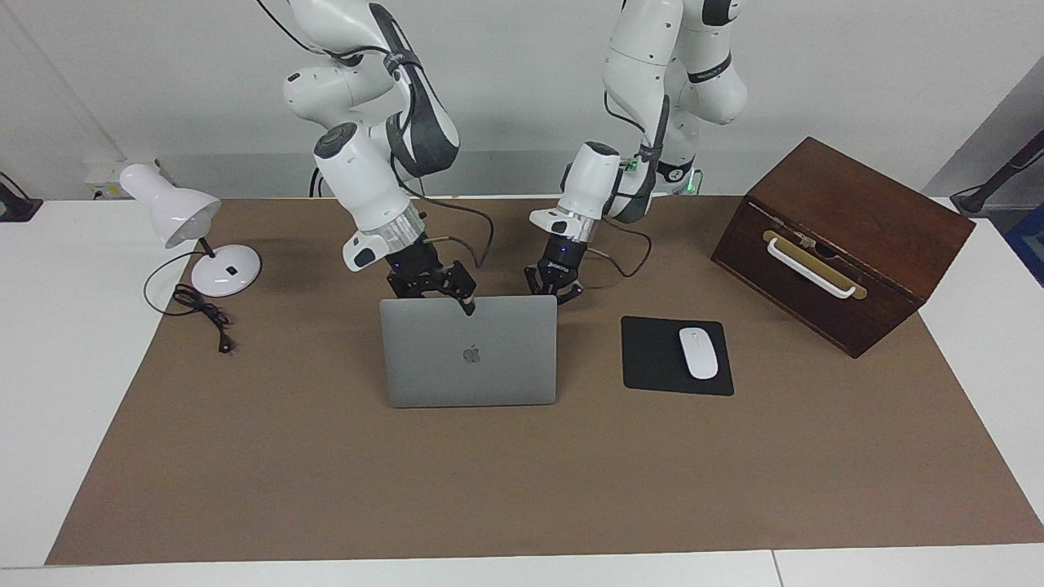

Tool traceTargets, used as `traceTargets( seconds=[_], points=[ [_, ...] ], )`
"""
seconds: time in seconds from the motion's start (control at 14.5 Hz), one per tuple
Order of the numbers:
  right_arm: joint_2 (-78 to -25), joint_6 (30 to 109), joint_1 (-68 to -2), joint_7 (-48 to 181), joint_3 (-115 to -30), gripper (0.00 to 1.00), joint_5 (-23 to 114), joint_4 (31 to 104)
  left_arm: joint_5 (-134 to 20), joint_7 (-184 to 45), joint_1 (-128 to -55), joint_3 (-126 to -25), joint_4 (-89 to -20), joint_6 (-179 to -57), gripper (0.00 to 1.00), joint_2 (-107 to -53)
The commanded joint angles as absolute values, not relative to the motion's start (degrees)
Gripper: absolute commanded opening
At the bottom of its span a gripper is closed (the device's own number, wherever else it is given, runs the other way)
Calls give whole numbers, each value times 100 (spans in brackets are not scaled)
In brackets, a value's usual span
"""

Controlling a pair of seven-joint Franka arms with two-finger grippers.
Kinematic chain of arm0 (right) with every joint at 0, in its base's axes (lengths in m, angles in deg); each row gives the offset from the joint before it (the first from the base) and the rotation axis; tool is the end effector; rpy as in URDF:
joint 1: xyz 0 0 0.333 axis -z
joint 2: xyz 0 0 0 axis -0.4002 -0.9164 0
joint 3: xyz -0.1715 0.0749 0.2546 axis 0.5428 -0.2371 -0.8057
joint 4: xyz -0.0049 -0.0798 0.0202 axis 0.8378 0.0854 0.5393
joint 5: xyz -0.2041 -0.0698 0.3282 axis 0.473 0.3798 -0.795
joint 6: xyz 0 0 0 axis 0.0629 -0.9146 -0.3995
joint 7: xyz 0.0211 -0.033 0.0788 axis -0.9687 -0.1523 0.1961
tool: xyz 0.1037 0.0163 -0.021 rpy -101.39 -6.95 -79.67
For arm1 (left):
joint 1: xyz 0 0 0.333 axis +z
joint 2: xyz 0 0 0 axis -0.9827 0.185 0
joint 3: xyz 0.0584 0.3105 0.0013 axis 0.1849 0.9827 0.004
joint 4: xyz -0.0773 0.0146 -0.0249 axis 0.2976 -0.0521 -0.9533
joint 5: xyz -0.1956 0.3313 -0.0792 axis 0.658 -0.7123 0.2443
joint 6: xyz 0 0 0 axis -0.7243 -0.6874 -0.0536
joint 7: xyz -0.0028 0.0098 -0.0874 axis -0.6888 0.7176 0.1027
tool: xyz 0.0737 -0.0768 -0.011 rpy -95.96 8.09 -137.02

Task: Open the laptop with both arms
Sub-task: 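Push the lid upward and back with the right gripper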

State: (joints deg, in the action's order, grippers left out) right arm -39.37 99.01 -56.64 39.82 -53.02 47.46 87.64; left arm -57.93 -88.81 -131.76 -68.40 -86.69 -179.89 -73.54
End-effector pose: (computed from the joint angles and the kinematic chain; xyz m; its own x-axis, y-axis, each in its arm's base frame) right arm 0.5397 0.1952 0.4086 0.9227 -0.3634 0.1286 -0.2755 -0.8550 -0.4393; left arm 0.3804 -0.3537 0.2667 0.6910 -0.3026 0.6564 -0.4755 -0.8743 0.0975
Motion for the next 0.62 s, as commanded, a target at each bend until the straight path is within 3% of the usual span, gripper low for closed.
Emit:
traceTargets(
  seconds=[0.0, 0.55],
  points=[
    [-4089, 9601, -5576, 3778, -5300, 100, 4978, 8389, -5669, -8988, -13225, -6785, -8562, -18076, 0, -7105],
    [-4151, 9091, -5348, 3778, -5318, 100, 5479, 7897, -5669, -8988, -13225, -6785, -8562, -18076, 0, -7105]
  ],
)
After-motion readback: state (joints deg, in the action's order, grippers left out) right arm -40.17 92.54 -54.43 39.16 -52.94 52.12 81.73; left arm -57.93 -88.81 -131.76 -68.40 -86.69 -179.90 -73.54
